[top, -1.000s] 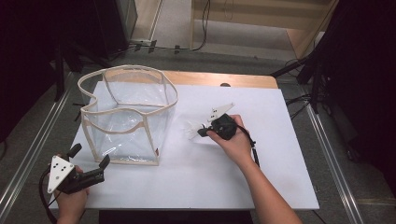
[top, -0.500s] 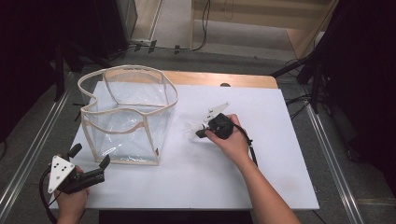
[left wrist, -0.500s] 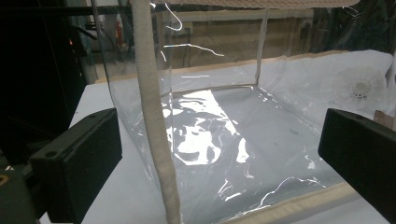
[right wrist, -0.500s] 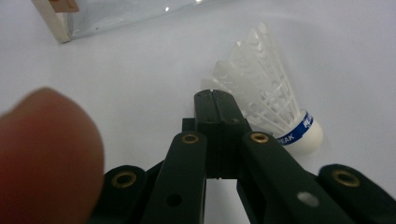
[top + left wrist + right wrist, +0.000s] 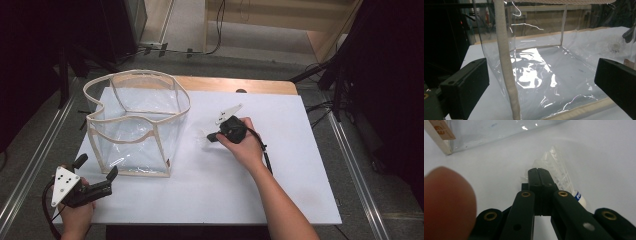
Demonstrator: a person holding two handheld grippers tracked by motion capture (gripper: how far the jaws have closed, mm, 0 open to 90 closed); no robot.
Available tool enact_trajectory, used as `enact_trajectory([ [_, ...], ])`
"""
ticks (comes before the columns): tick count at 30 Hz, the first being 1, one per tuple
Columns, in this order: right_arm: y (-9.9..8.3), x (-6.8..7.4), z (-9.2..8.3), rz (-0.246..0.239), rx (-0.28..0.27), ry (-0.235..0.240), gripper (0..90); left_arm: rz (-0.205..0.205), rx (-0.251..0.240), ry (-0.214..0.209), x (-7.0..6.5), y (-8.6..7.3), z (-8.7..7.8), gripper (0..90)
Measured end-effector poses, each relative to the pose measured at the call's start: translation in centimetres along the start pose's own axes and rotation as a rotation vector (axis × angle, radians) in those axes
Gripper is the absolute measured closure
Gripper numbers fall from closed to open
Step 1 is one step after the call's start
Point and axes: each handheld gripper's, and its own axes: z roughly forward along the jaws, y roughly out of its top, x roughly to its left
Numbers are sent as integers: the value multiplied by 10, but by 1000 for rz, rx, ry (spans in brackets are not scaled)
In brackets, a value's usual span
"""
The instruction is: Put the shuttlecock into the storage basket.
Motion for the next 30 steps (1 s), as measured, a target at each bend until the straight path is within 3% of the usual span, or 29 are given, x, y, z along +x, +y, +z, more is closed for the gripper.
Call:
enact_trajectory([
  [19, 5, -19, -5, 79, -24, -51, 875, 2, 2, -1, 0, 0, 0, 3],
  [30, -4, -5, -17, 25, 20, -40, 878, 3, 3, 0, 0, 0, 0, 3],
])
